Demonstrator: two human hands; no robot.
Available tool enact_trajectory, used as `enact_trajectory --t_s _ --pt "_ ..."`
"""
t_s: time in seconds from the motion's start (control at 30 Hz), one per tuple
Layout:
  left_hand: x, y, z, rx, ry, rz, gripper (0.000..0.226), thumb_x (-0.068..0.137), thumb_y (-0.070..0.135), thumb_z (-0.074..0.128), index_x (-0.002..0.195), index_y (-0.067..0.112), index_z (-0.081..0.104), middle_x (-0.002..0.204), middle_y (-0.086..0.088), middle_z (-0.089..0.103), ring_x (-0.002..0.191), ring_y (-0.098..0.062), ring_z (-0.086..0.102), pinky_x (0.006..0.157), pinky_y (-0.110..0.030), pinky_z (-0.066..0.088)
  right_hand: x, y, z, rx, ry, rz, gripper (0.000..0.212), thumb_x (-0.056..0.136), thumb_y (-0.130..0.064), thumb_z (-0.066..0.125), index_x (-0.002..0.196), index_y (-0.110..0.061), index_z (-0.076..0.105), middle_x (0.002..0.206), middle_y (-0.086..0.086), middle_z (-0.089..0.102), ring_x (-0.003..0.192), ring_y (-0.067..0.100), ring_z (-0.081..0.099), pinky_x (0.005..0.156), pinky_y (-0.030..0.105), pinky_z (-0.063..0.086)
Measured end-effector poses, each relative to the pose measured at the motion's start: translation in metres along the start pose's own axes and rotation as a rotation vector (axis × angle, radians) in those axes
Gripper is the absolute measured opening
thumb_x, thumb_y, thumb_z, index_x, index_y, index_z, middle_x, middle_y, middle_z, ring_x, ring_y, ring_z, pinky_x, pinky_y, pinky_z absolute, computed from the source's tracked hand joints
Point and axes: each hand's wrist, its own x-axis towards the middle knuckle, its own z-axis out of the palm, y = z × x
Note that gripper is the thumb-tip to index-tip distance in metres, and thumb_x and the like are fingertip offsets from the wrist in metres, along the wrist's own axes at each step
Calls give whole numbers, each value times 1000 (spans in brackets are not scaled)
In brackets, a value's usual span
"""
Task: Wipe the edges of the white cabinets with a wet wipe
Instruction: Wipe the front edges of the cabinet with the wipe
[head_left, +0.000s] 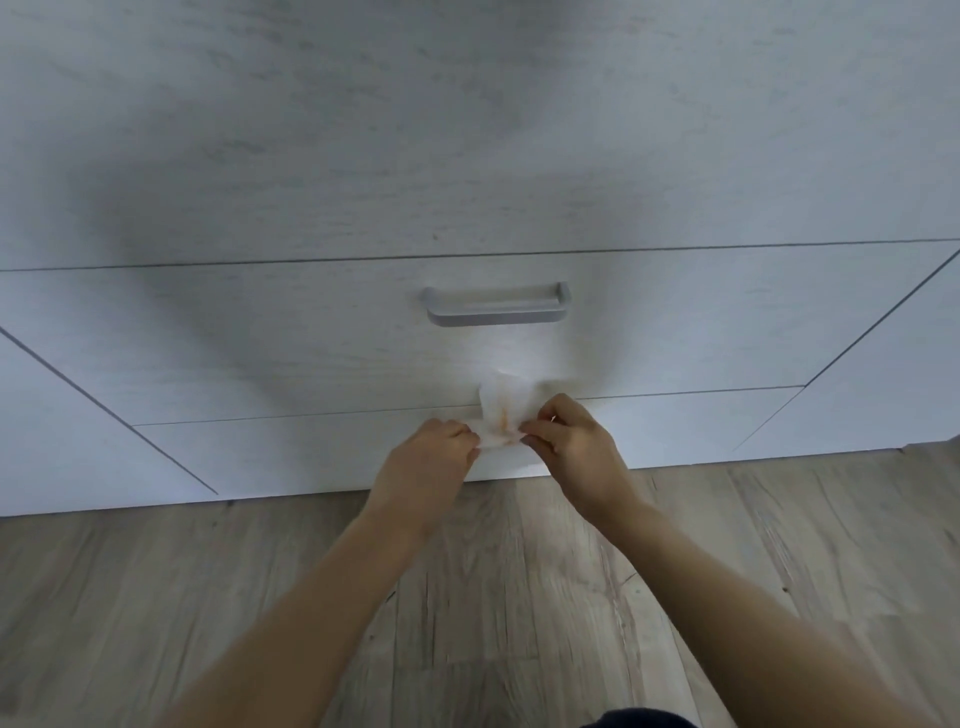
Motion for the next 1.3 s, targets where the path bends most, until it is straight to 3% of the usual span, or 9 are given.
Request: enact_trajectory --t_s 0.17,0.27,0.37,0.47,0.63,0.87,1.03,1.17,1.3 --pt "-1 -1 7 107 72 52 25 91 26 57 104 9 69 102 -3 70 96 -28 54 80 -37 44 2 7 12 35 -31 19 12 81 -12 69 89 -2 71 85 13 54 71 26 53 57 29 41" --pt "-6 -3 5 185 136 11 27 92 36 50 98 21 71 93 8 71 87 -23 55 77 -35 31 -1 5 16 114 -49 59 22 85 -28 65 94 -8 70 90 1 47 73 16 48 62 21 39" --pt "-4 -10 10 17 68 -132 31 97 37 40 108 25 67 107 9 67 91 -19 48 77 -32 33 1 1 23 180 -25 123 22 86 -26 63 88 -5 70 88 -2 44 68 13 47 61 15 36" --pt "3 -13 10 -202 122 -291 21 90 34 55 98 23 71 95 5 68 90 -18 48 75 -33 43 7 -3 29 213 -2 211 15 82 -18 68 85 -3 70 89 3 54 66 10 48 57 7 32" --pt "18 -15 13 -248 67 -228 16 84 25 65 99 23 71 96 2 69 88 -20 50 73 -32 42 14 -7 32 210 -55 152 9 80 -11 69 87 -6 73 96 10 61 76 21 57 64 28 46" --pt "14 -15 18 -371 104 -234 14 83 20 67 95 15 74 91 -1 71 82 -13 54 71 -26 42 21 0 26 284 -112 219 5 76 -9 73 79 -5 74 86 9 67 68 11 54 59 5 38" --pt "9 -15 15 -391 150 -241 12 81 15 70 89 8 74 82 -8 70 71 -14 54 64 -21 38 25 -9 36 228 -127 255 12 76 -17 73 71 -6 72 79 7 67 65 18 57 60 31 47" --pt "9 -7 22 -471 127 -317 18 82 22 69 98 15 72 93 -2 65 86 -19 57 76 -37 48 12 4 30 309 -66 338 7 76 -24 74 81 -19 74 85 -7 70 71 4 58 61 16 43" --pt "1 -11 23 -395 148 -301 15 85 29 65 98 26 72 98 9 68 79 -14 53 68 -33 47 11 -8 36 152 33 184 3 75 -19 74 78 -19 74 82 -3 71 74 17 61 58 24 40"
